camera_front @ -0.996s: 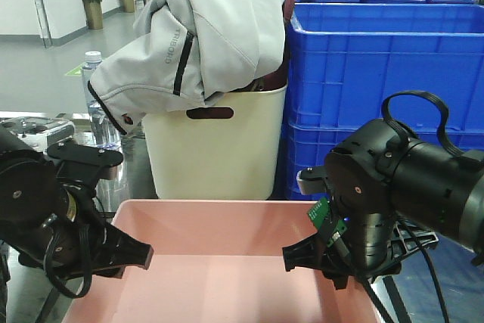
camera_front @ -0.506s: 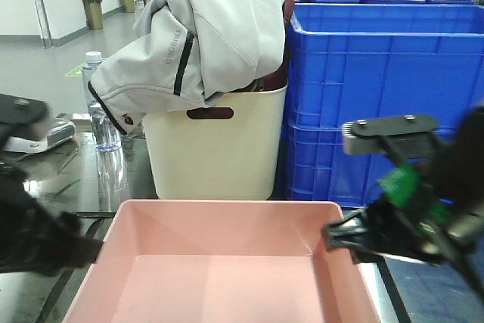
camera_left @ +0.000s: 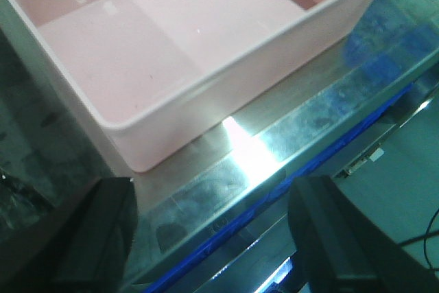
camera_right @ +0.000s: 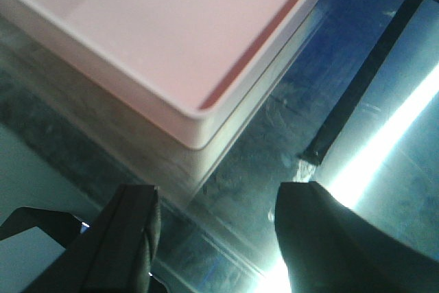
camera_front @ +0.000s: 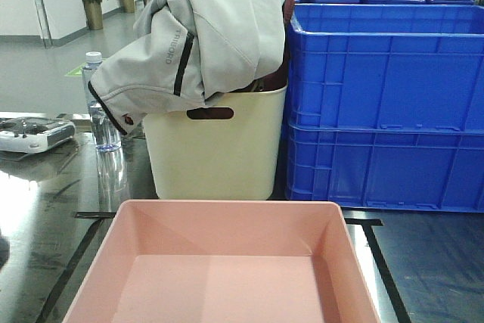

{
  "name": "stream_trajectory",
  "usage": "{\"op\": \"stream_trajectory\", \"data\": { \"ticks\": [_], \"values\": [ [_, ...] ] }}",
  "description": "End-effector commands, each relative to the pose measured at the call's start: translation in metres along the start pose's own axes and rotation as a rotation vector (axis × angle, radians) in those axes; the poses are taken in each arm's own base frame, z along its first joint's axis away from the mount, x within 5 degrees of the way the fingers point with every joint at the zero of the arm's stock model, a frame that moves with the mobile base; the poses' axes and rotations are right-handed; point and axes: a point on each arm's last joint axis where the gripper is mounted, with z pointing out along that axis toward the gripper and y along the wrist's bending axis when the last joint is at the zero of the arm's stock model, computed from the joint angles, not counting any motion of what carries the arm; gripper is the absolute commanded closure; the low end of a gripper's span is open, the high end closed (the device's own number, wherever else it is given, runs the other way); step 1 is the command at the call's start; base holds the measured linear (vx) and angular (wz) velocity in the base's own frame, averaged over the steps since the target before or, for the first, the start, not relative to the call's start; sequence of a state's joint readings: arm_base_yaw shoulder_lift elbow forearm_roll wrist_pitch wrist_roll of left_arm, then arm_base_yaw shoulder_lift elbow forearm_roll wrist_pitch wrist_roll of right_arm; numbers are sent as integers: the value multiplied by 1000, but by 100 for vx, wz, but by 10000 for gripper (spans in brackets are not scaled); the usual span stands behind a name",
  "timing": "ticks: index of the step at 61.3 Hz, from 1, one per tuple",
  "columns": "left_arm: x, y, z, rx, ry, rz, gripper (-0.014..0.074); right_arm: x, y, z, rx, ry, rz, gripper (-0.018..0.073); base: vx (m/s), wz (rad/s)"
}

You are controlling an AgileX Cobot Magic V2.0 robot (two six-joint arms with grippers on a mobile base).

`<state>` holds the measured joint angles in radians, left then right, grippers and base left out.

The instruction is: Grab pink bin and stack on right shelf

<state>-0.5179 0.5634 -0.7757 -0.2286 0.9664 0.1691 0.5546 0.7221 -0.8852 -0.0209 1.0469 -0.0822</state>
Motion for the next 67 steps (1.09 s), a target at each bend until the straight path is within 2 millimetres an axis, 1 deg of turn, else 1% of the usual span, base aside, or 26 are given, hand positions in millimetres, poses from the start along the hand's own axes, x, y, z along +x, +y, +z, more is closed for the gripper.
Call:
{"op": "stream_trajectory", "data": {
  "ticks": [1,7,9,12,17,21,26,30,39,51,54,60,64,67],
  "values": [
    [2,-2,-3,6,-100,0,17,3,-1,-5,19,-86,-14,155,0,0],
    [11,-1,0,2,-101,17,75,16,0,-2,16,-71,-18,211,0,0],
    [13,-1,0,1,-103,27,100,18,1,-2,16,-70,-18,243,0,0],
    [15,0,2,0,-100,27,161,22,1,1,14,-56,-17,307,0,0],
    [16,-1,3,4,-82,26,251,23,1,3,19,-41,-22,404,0,0],
    [16,-1,3,4,-82,26,309,24,0,3,23,-33,-20,465,0,0],
    [16,-1,3,4,-84,26,384,24,0,3,21,-32,-20,531,0,0],
    [16,-1,3,4,-84,26,423,24,0,3,21,-32,-20,570,0,0],
    [16,-1,3,4,-84,26,481,25,0,3,21,-24,-20,574,0,0],
    [19,-1,1,-1,-96,25,492,25,1,3,20,-25,-19,573,0,0],
    [22,0,1,-14,-111,19,492,25,1,3,20,-24,-19,573,0,0],
    [38,2,-2,-60,-147,10,492,25,1,3,19,-24,-18,571,0,0],
    [49,7,-3,-135,-195,17,492,25,1,3,17,-24,-17,571,0,0],
    [54,11,-2,-190,-245,26,492,25,0,3,21,-23,-20,571,0,0]
  ]
}}
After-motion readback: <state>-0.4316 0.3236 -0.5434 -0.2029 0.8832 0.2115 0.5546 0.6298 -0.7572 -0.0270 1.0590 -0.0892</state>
